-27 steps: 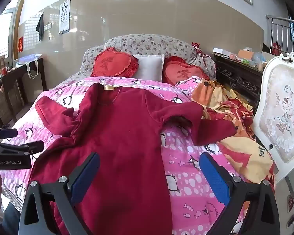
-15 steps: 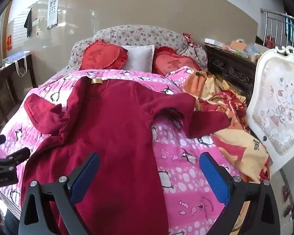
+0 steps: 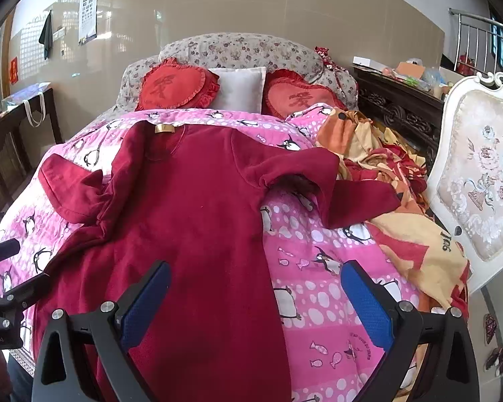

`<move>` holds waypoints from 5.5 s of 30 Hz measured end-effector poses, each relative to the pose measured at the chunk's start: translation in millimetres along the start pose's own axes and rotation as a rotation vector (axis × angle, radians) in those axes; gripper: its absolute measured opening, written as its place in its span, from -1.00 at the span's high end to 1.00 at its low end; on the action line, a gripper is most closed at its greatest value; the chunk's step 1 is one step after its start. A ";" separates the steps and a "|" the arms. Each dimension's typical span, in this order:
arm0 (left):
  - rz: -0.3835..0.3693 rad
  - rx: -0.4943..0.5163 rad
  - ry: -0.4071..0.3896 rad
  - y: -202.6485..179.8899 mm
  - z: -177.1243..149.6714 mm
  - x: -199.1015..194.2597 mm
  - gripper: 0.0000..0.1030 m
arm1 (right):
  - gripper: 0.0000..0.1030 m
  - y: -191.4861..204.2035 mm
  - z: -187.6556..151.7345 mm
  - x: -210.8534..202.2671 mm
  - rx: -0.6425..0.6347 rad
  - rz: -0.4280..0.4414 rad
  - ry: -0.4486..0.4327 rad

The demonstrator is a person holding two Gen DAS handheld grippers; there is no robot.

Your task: Fold small clothes

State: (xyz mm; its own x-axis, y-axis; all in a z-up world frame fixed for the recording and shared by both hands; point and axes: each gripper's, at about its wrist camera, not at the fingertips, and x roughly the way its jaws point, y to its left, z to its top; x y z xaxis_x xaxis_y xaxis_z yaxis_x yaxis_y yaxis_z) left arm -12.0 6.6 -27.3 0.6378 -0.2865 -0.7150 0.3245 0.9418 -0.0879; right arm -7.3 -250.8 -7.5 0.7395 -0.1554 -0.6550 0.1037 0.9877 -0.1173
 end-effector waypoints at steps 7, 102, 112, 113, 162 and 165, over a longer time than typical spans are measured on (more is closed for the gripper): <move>0.007 -0.015 -0.001 0.4 -7.4 -2.7 -0.99 | -0.95 6.1 1.7 -2.7 -0.010 0.017 -0.012; 0.025 -0.035 -0.090 6.9 -27.9 -24.0 -0.99 | -0.95 36.6 19.5 0.6 0.032 0.055 -0.067; 0.088 -0.049 -0.075 14.5 -20.2 -13.9 -0.99 | -0.95 38.2 28.6 56.8 0.023 0.063 -0.057; 0.094 -0.050 -0.072 14.5 -20.3 -13.3 -0.99 | -0.95 38.5 29.2 65.3 0.017 0.060 -0.057; -0.250 -0.832 -0.057 424.6 91.3 154.4 -0.18 | -0.95 30.5 -7.1 164.7 0.008 -0.077 0.090; -0.200 -0.828 -0.020 418.7 92.4 156.1 0.86 | -0.95 30.5 -7.2 164.9 0.009 -0.077 0.088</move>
State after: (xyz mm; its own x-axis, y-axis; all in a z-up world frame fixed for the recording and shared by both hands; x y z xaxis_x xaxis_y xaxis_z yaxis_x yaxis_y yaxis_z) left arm 288.0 340.0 -111.6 0.6374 -0.4572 -0.6202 -0.1783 0.6956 -0.6960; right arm 113.0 -246.4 -124.4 0.6678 -0.2314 -0.7074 0.1641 0.9728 -0.1633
